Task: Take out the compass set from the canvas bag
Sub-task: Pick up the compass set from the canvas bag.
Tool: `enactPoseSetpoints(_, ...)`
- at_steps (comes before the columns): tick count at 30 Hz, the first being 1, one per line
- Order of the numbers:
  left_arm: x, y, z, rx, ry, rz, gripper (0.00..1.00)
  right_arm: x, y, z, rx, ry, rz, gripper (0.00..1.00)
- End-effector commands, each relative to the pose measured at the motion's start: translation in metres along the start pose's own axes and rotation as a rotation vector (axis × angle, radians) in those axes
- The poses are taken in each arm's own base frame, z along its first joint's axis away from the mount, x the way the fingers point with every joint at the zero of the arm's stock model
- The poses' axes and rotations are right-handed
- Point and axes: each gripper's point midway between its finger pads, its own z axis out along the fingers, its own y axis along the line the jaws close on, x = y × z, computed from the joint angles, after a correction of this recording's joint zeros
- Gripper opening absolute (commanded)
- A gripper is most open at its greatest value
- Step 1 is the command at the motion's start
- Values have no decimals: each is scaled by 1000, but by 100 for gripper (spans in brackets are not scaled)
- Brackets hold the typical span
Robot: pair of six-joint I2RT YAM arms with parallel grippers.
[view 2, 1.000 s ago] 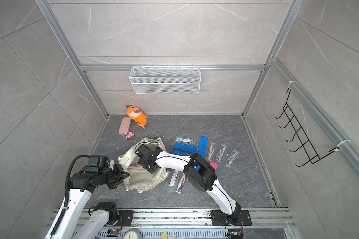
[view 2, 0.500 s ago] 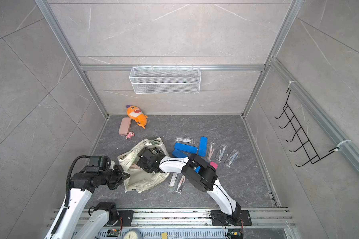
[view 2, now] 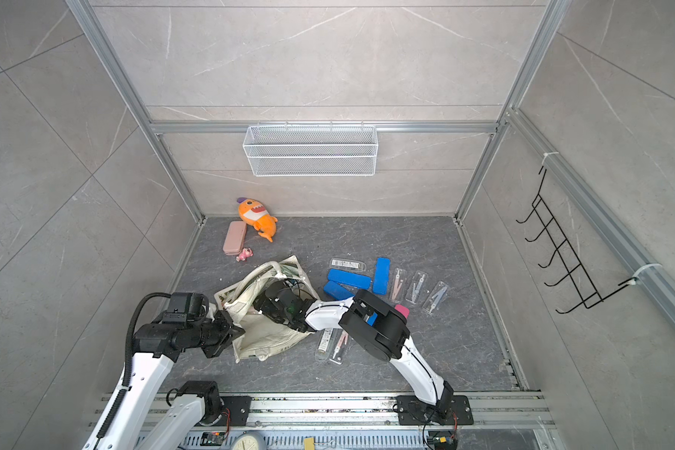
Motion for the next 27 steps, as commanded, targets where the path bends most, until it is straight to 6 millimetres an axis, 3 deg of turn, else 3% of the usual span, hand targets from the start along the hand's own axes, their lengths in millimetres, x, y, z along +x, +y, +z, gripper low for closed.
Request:
enactPoseSetpoints(1,9,-2,-1,6,50,-13,0,9,66,-20,-181,31,-92,56)
enactPoseSetpoints(11,5,-7,-2,5,47,-4,0,27,74,-21,-161,86,-166,52)
enactPoseSetpoints(15,4,-8,-2,7,46,-3,0,33,61,-12,-86,121,-169,48)
enactPoseSetpoints(21,5,-8,-3,11,42,-2,0,41,23,0,58,163,-140,44)
enactPoseSetpoints(27,5,-7,-3,10,41,-4,0,45,14,2,82,183,-133,39)
